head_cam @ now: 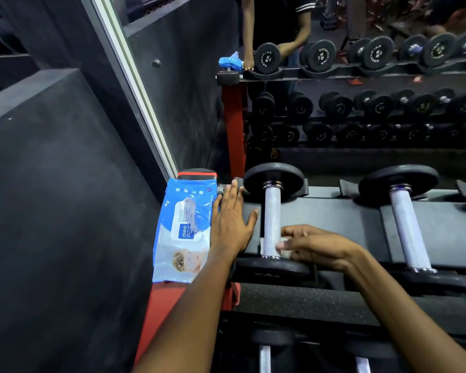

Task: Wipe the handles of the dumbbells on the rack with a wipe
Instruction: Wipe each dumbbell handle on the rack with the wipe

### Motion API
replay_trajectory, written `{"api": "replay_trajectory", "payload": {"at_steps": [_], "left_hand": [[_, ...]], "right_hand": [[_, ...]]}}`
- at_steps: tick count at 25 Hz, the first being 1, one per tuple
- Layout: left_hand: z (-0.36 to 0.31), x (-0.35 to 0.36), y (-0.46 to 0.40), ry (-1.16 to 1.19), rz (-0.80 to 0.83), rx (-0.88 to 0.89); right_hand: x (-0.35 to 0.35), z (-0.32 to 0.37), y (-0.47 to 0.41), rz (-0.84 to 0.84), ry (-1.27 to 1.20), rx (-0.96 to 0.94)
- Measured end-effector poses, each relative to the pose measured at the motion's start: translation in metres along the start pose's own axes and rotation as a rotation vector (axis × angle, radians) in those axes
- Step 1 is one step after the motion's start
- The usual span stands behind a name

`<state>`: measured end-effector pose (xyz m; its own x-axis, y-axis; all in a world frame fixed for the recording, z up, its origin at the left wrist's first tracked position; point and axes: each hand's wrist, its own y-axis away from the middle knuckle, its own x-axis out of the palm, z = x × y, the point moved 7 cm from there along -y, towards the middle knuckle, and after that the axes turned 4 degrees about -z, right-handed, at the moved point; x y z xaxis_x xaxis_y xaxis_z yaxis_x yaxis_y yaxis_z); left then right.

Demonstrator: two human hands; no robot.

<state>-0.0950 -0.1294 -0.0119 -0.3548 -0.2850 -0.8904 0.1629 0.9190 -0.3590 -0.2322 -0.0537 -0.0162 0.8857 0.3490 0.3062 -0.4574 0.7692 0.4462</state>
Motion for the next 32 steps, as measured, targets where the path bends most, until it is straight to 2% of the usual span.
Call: {"api": "replay_trajectory", "payload": {"at_steps": [5, 7, 10, 12, 14, 15, 16, 17, 19, 21, 23, 25, 28, 29, 30, 32], "left_hand": [[0.0, 0.001, 0.001, -0.002, 0.006, 0.0], [0.0, 0.001, 0.0, -0.007, -0.003, 0.005], [-0.001, 0.0, 0.001, -0.001, -0.001, 0.004], [-0.001, -0.001, 0.002, 0.013, -0.004, 0.001], [-0.001, -0.001, 0.001, 0.021, -0.007, 0.003], [-0.001, 0.0, 0.0, 0.021, -0.008, 0.003], [-0.001, 0.0, 0.0, 0.02, -0.007, 0.002], [-0.001, 0.0, 0.0, 0.022, -0.007, 0.003], [-0.001, -0.001, 0.001, 0.026, -0.009, 0.002], [-0.001, -0.001, 0.001, 0.032, -0.012, 0.0], [-0.001, -0.001, 0.001, 0.036, -0.012, -0.002], [0.0, 0.0, 0.0, 0.031, -0.013, -0.001], [0.0, 0.0, 0.0, 0.036, -0.022, -0.003], [0.0, 0.0, 0.001, 0.038, -0.023, -0.005], [0.0, 0.0, 0.001, 0.04, -0.025, -0.006], [0.0, 0.0, 0.001, 0.046, -0.025, -0.006]], "right_hand": [[-0.003, -0.007, 0.015, -0.148, 0.065, -0.013], [-0.013, 0.011, 0.009, -0.247, -0.056, -0.03], [-0.027, 0.059, -0.007, -0.434, -0.243, -0.174], [-0.021, 0.049, -0.001, -0.384, -0.189, -0.101], [-0.006, 0.02, 0.013, -0.216, 0.002, 0.095], [-0.004, 0.015, 0.014, -0.184, 0.082, 0.147], [-0.005, 0.023, 0.01, -0.22, 0.106, 0.149], [-0.011, 0.039, -0.001, -0.302, 0.075, 0.072], [-0.022, 0.063, -0.014, -0.475, -0.136, -0.057], [-0.02, 0.05, -0.012, -0.457, -0.201, -0.041], [-0.007, 0.017, 0.002, -0.322, -0.065, 0.12], [-0.003, 0.013, 0.004, -0.237, 0.045, 0.172], [-0.016, 0.06, -0.008, -0.479, -0.041, -0.096], [-0.022, 0.064, -0.008, -0.588, 0.035, -0.17], [-0.024, 0.061, 0.001, -0.659, 0.219, -0.202], [-0.021, 0.039, 0.018, -0.664, 0.488, -0.209]]}}
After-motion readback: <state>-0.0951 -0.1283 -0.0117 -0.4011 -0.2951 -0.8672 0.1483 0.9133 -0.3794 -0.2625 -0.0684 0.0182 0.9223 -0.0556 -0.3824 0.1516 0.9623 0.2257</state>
